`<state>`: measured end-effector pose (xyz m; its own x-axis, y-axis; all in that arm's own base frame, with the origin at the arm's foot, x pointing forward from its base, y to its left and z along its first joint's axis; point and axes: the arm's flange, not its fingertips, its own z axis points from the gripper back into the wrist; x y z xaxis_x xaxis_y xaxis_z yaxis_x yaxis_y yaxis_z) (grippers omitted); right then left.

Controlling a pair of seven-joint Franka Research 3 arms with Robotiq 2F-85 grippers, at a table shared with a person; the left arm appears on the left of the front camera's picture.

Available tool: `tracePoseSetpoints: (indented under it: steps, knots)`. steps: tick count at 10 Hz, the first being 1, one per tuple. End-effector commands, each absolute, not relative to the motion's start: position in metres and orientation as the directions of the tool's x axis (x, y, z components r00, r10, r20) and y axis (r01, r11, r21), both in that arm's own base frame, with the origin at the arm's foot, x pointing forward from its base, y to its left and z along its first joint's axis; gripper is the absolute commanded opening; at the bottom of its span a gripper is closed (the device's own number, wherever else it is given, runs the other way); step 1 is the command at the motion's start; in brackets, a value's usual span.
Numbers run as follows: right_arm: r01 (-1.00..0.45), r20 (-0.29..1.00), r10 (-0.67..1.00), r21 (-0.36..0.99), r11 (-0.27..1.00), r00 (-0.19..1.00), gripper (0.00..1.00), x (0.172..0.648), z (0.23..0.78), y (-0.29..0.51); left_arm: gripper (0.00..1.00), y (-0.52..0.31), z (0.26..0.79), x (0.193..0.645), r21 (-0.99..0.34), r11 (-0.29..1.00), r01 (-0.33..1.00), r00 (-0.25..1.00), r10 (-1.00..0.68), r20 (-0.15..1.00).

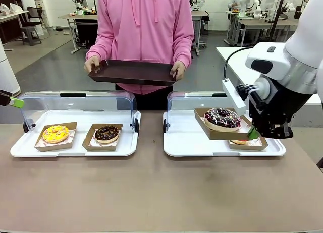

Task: Provide the desired donut to the person.
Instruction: Pick up and lift the Paper togo box containing the Donut pointed at by the person, then place the picked Paper togo box onto the Handle tray extended by the person.

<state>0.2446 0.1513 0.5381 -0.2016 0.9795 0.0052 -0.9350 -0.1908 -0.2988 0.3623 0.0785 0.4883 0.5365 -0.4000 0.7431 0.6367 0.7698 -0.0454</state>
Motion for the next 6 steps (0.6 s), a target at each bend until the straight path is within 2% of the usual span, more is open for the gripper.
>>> tracePoseSetpoints:
  steps: [1,6]
  knots:
    - [-0.933,0.000,0.979,-0.303,-0.193,-0.202,0.00,0.2421,0.5393,0.1524,1.00,0.0790,0.4876,0.3631,-0.055,0.765,0.641,0.532,-0.392,0.751]
    - [-0.933,0.000,0.979,-0.303,-0.193,-0.202,0.00,0.2421,0.5393,0.1524,1.00,0.0790,0.4876,0.3631,-0.055,0.765,0.641,0.532,-0.392,0.751]
